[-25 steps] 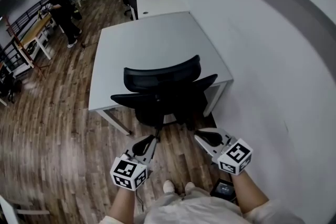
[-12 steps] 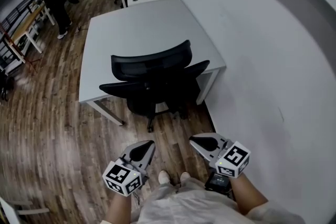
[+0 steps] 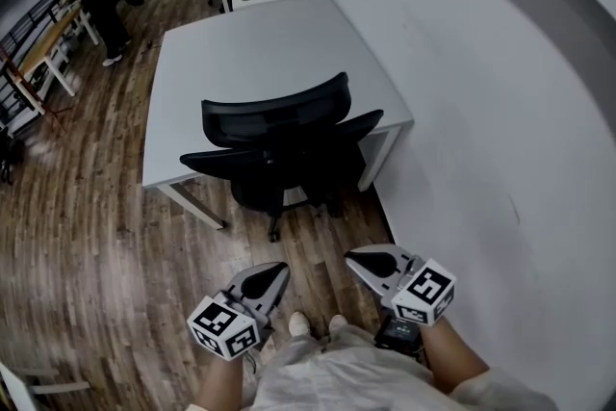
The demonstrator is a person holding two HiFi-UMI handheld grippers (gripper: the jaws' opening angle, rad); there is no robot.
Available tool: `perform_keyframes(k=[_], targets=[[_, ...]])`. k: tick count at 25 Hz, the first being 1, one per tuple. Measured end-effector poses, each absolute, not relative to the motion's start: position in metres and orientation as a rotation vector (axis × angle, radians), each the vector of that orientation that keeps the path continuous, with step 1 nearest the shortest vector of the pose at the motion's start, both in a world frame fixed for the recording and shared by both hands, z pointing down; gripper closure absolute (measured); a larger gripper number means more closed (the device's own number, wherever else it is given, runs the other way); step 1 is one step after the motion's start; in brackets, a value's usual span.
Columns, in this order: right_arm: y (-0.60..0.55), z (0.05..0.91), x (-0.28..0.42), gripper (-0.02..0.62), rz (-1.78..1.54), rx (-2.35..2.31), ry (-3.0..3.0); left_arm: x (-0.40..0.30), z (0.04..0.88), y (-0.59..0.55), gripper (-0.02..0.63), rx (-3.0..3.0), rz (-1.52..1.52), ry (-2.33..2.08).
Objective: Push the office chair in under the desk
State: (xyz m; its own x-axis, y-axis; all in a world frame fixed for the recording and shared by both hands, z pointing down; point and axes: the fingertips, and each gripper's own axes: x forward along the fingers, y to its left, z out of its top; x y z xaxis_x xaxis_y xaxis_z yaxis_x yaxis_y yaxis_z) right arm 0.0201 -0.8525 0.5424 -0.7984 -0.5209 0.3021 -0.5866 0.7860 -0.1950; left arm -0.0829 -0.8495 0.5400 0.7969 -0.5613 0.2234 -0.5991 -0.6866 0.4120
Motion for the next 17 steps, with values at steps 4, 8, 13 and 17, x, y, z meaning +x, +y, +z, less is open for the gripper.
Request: perform_keyframes(k=[4,8,13,17], targets=[[-0.853,0.543,0.019,0.563,0.411,0.856,-2.747,-0.085,0.540,-0.850,0.604,2.503,0.090,-0.867],[-0.862,0.551,0.018,0.563,0.442,0.854,-2.743,-0.087,0.546,-0.858,0.604,2.489,0.024,-0.848],[-0.863,0.567,0.009,0.563,0.590,0.867,-2.752,-0.081,0.556,-0.853,0.604,2.441,-0.005,-0.779],[-0.822,0.573,0.011,0.563,0.729,0.843,-2.692,-0.061,0.571,-0.813,0.604,2.398,-0.010,-0.685]])
